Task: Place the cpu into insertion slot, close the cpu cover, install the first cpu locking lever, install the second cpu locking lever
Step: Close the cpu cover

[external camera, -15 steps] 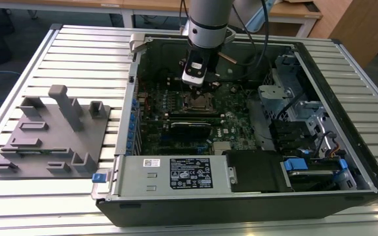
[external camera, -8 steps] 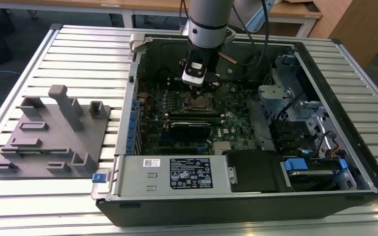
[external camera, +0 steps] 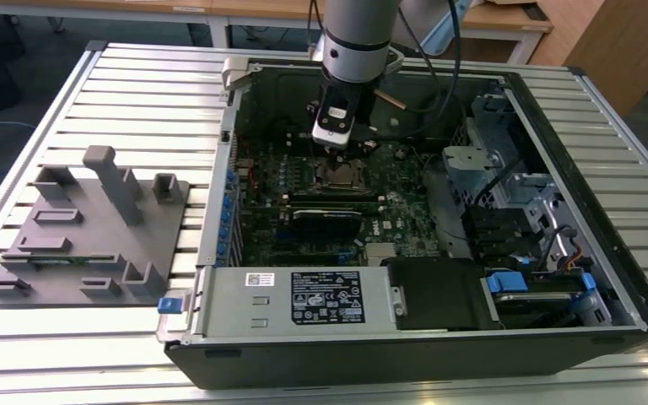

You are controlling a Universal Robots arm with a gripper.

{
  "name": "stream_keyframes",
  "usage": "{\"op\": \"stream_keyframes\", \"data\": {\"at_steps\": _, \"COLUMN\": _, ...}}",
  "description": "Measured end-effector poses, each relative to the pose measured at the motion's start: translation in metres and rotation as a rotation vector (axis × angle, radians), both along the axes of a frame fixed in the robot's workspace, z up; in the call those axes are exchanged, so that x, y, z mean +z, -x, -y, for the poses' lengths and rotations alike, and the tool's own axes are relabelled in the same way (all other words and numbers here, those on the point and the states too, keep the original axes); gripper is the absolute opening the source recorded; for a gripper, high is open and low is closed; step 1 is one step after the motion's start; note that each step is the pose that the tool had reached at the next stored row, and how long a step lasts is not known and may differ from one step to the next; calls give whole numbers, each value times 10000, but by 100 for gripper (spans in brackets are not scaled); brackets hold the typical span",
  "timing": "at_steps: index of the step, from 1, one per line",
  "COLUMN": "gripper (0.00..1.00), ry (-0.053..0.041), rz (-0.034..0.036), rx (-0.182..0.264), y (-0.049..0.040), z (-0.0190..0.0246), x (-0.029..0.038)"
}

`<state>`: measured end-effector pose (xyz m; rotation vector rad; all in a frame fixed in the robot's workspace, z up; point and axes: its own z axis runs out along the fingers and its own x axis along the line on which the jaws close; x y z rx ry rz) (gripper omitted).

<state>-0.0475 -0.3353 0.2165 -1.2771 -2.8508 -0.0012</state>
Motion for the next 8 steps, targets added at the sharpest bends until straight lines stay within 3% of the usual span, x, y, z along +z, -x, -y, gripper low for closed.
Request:
{"op": "stream_keyframes", "data": {"at_steps": 4, "gripper": 10, "ry": 0, "rz": 0, "rx": 75, "y": 0, "z": 0, "x": 0}}
{"op": "stream_keyframes", "data": {"at_steps": 8, "gripper": 10, "ry": 1, "rz": 1, "rx": 534, "y": 0, "z": 0, "x": 0}}
